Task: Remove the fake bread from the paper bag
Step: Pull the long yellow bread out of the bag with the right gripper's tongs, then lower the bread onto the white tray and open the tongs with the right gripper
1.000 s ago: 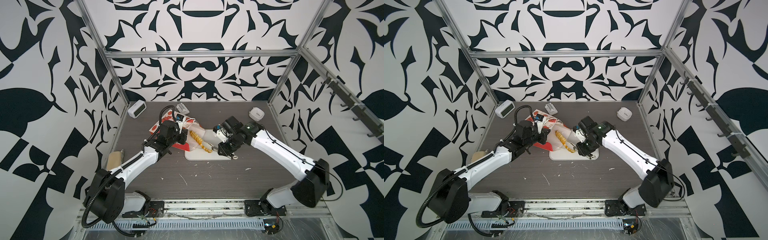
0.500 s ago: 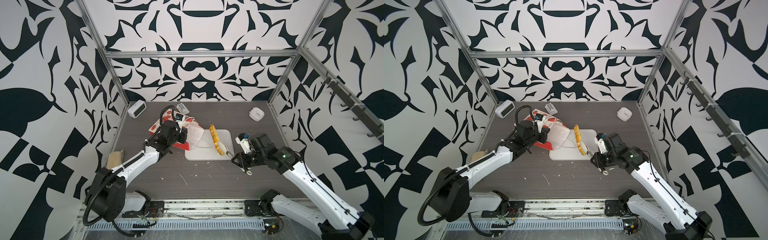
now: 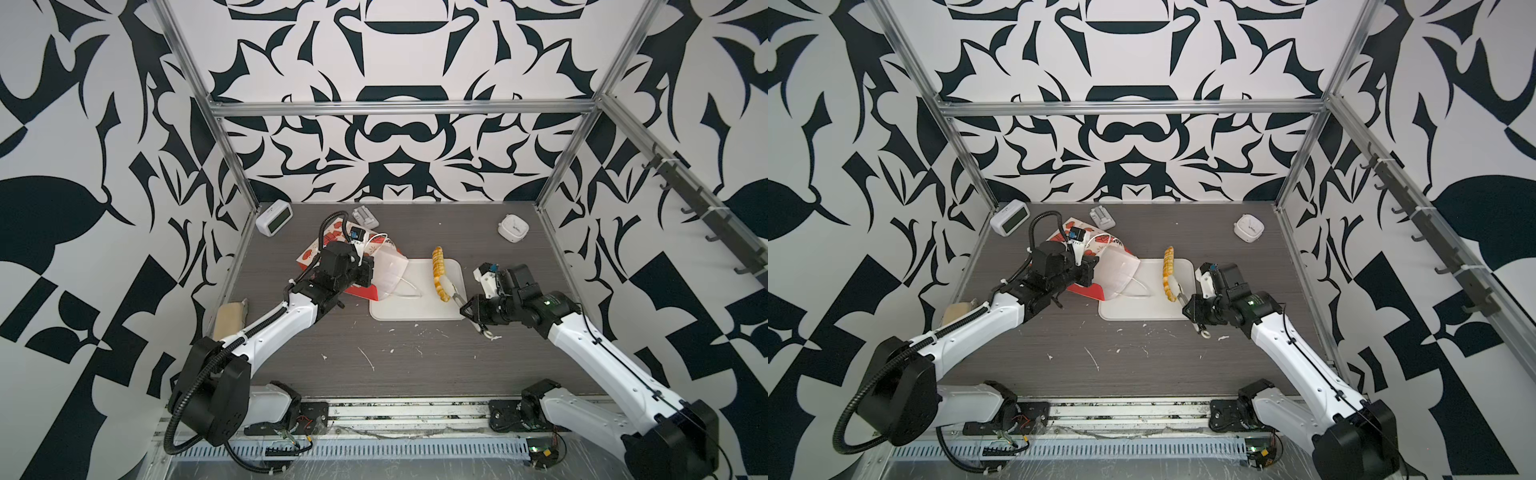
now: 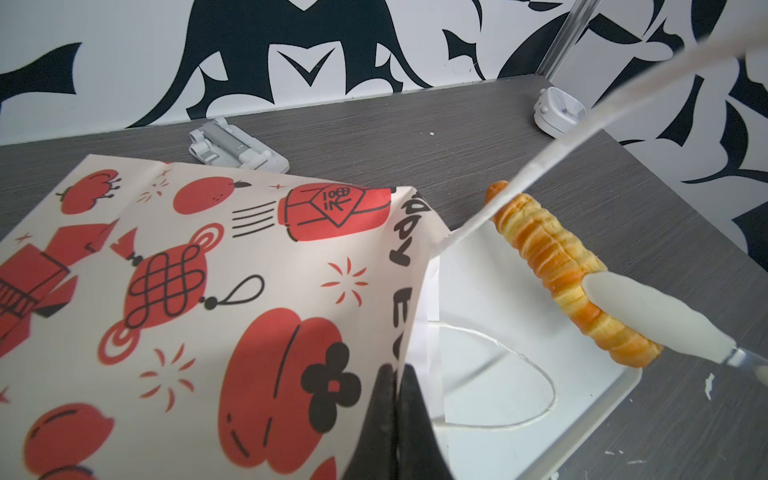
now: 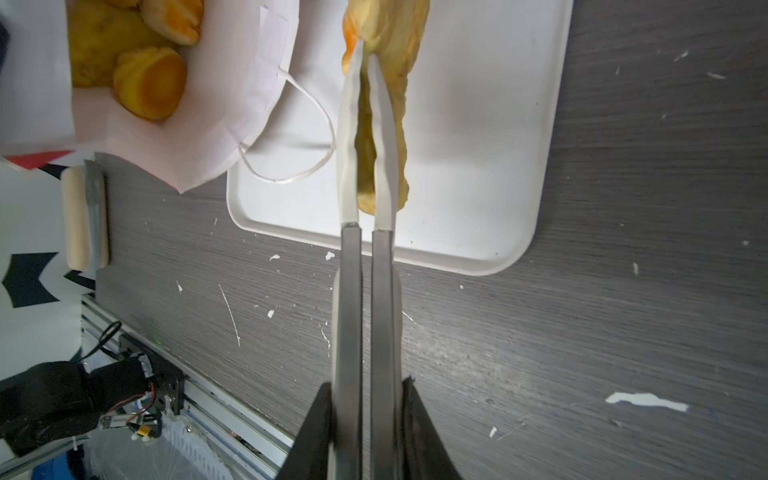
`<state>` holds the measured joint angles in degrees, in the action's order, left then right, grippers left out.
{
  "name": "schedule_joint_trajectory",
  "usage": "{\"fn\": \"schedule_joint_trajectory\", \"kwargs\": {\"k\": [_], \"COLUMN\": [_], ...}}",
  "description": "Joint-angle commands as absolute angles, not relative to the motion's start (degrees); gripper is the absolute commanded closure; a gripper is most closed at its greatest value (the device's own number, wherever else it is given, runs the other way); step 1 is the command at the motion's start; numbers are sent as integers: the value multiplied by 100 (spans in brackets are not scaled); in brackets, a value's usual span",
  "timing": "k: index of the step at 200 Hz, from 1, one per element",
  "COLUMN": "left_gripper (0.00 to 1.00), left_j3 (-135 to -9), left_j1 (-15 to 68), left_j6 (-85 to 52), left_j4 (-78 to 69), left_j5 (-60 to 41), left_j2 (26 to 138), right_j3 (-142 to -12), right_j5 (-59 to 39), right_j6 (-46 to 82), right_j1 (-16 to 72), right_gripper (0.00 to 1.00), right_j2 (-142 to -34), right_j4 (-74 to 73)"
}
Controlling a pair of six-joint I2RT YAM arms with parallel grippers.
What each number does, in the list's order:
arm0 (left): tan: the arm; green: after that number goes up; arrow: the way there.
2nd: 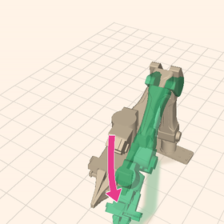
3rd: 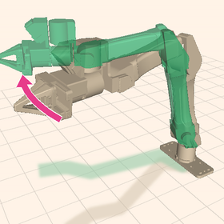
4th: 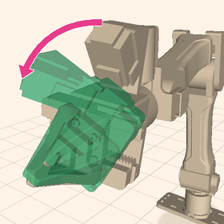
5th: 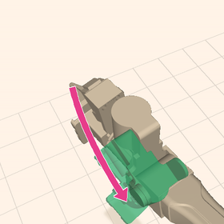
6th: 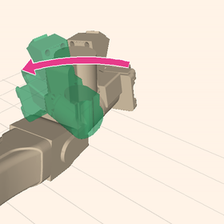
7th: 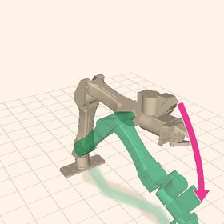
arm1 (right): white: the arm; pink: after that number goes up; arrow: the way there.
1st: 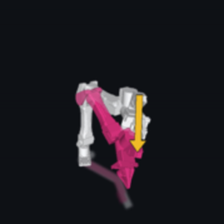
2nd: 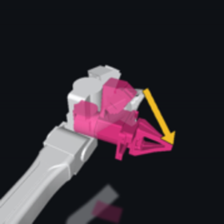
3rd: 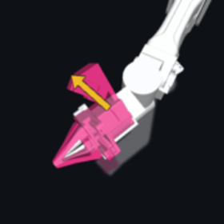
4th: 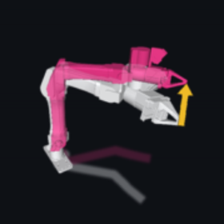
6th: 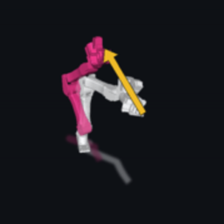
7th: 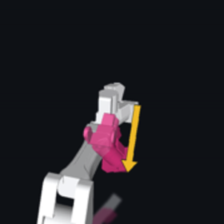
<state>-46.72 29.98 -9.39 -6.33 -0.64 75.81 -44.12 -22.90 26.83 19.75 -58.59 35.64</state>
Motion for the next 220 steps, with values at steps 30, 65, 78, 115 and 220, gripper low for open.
{"fn": "schedule_joint_trajectory", "kwargs": {"k": [30, 65, 78, 115, 220], "left_gripper": [95, 95, 95, 95, 95], "left_j3": [-4609, -4633, -4641, -4636, -4586], "left_j1": [2998, 3000, 3003, 3000, 3002], "left_j6": [-1061, -1090, -1094, -1116, -1142], "left_j4": [-690, -754, -771, -782, -771], "left_j5": [-66, -120, -130, -166, -164], "left_j2": [7528, 7626, 7659, 7675, 7691], "right_j3": [-3990, -3740, -3676, -3665, -4138], "right_j5": [-2932, -2993, -2901, -2425, -1544], "right_j6": [2912, 2986, 3006, 2949, 2667], "right_j1": [1804, 1751, 1724, 1657, 1582], "right_gripper": [76, 76, 75, 65, 59], "right_j2": [-5679, -5651, -5647, -5581, -5080], "right_j4": [2950, 3004, 3067, 3423, 4418]}}
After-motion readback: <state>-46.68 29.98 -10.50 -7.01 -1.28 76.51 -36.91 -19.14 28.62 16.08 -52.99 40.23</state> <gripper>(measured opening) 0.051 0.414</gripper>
